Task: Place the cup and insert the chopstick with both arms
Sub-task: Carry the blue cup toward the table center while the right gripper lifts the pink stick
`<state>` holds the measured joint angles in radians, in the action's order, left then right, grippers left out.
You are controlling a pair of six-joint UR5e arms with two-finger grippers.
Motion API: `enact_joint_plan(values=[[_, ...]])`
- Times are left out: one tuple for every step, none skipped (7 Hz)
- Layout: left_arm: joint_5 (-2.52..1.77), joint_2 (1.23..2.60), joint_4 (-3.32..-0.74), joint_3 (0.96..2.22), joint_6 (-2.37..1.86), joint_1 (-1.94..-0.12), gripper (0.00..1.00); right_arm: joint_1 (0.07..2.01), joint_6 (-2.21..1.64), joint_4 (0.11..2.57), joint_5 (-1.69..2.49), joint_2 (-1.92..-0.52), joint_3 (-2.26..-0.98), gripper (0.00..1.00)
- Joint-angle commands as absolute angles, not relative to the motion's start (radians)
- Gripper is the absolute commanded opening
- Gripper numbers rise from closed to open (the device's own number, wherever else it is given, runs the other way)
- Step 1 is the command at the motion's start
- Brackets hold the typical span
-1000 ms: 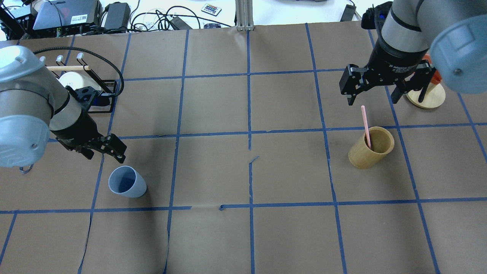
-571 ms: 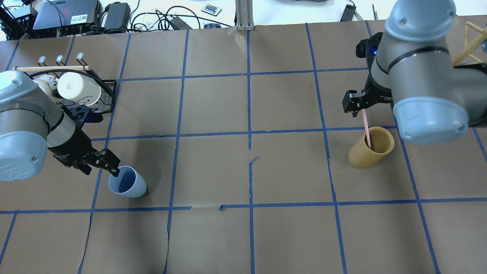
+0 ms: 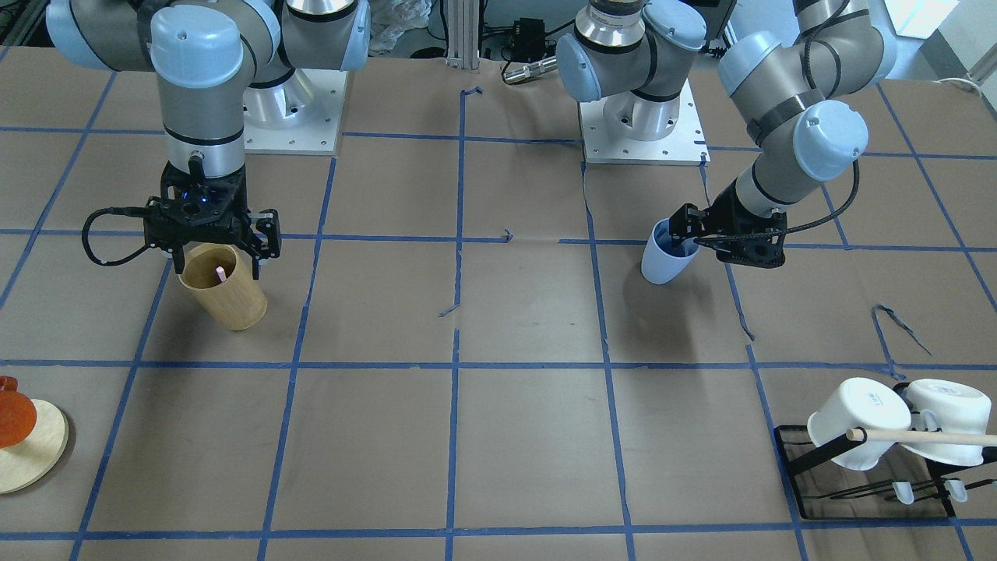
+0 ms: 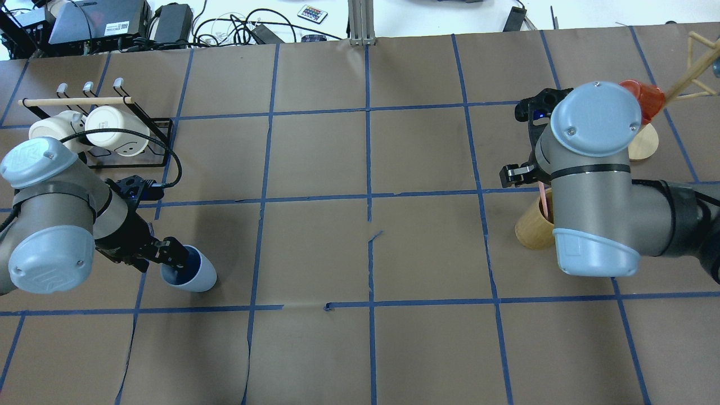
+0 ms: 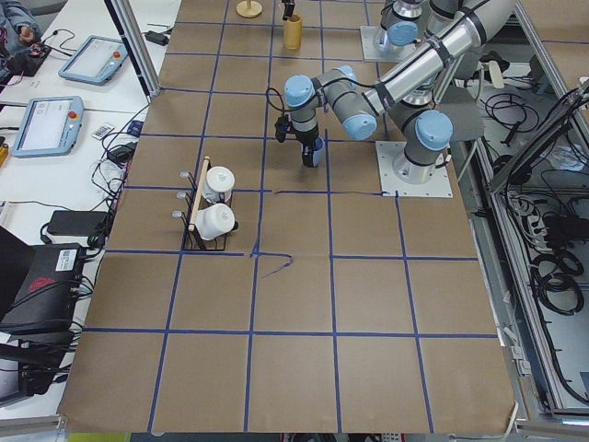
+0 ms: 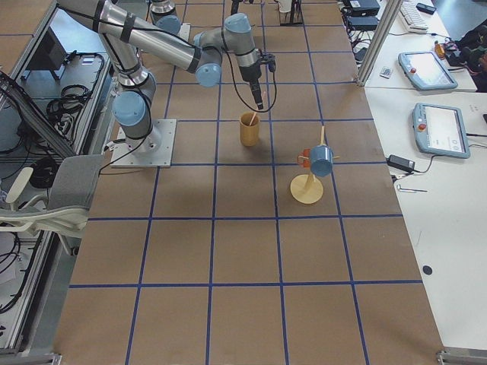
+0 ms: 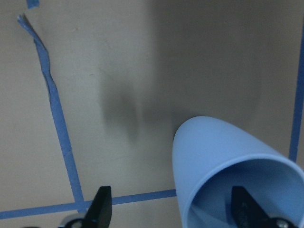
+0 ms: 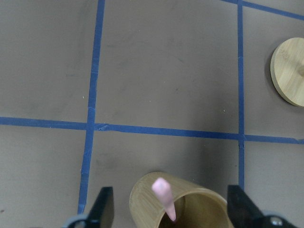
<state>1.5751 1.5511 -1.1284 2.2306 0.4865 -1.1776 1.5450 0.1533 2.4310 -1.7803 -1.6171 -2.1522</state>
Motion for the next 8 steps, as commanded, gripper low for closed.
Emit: enact_joint_plan(values=[[1.583,1.558,-1.127,2.221,0.483,-1.178,0.0,1.543,0.147,2.448,-1.778,-1.621,-2.148,0.53],[1.58,1.559,-1.147,2.209,0.482,-1.178,0.0,1.548,0.146,2.448,-1.77,-1.621,-2.148,0.54],[1.574,1.559,-1.157,2.204,0.48,-1.178,0.0,1.548,0.143,2.448,-1.76,-1.621,-2.14,0.55],[1.572,1.552,-1.161,2.195,0.473,-1.186,0.0,1.549,0.137,2.448,-1.74,-1.62,-2.126,0.5],[1.571,1.54,-1.184,2.153,0.403,-1.21,0.0,1.549,0.121,2.448,-1.692,-1.62,-2.114,0.26],[1.524,1.536,-1.309,2.06,0.309,-1.273,0.0,1.549,0.118,2.448,-1.694,-1.62,-2.109,0.15],[1.51,1.537,-1.436,1.93,0.161,-1.383,0.0,1.548,0.118,2.447,-1.701,-1.618,-2.112,0.0],[1.512,1.555,-1.481,1.845,0.02,-1.51,0.0,1.545,0.12,2.445,-1.704,-1.618,-2.112,0.0]])
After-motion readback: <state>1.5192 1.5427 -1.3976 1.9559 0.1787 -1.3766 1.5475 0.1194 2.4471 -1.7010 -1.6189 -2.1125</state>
